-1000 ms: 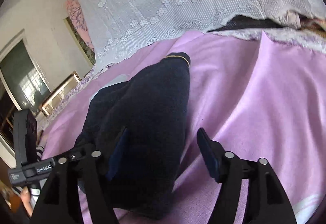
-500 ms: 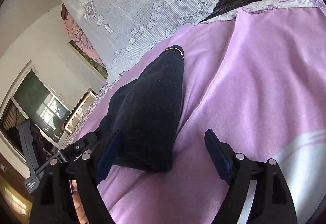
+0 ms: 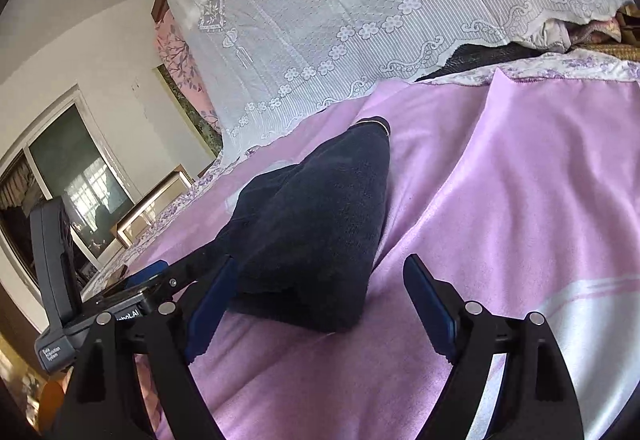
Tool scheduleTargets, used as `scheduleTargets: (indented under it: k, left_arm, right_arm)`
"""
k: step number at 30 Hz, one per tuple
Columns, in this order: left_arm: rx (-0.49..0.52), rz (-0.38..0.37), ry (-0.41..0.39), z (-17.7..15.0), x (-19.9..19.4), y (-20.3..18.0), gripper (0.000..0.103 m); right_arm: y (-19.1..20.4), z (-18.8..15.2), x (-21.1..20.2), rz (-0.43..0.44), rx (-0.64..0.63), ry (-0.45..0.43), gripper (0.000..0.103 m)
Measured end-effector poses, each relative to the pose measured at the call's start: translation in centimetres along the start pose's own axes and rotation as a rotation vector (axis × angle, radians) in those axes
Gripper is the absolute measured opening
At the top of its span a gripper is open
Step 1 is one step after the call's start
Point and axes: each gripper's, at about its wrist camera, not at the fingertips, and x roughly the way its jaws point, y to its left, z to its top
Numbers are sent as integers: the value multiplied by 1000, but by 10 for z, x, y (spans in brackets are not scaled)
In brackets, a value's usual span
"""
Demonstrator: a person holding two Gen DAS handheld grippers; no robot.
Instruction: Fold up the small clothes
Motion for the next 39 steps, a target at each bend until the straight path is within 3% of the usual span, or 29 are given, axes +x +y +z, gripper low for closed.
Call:
scheduleTargets:
  k: [7, 12, 19, 23, 26, 29, 39]
  left_arm:
    - [52, 20, 4, 1, 9, -9, 98]
    - [25, -25, 58, 5, 27, -4, 98]
    - [-169, -241, 169, 15, 66, 29, 98]
    - [-279, -382, 235, 19, 90, 41, 98]
    - [-324, -444, 263, 22, 103, 45, 98]
    - [-313, -462, 279, 23, 112, 41, 98]
    - [-224, -476, 287, 21, 108, 23, 98]
  right_arm:
    - [-24, 12, 24, 39, 121, 26, 86]
    - [-35, 22, 45, 70, 168, 58, 86]
    - [-38, 39, 74, 113, 182, 83, 87]
    - [-35, 46, 97, 137, 163, 133, 90]
    - [-30, 50, 114, 140, 134, 180, 92]
    - [-27, 50, 126, 133, 112, 234, 96]
    - [-25, 49, 130, 122, 99, 280, 97]
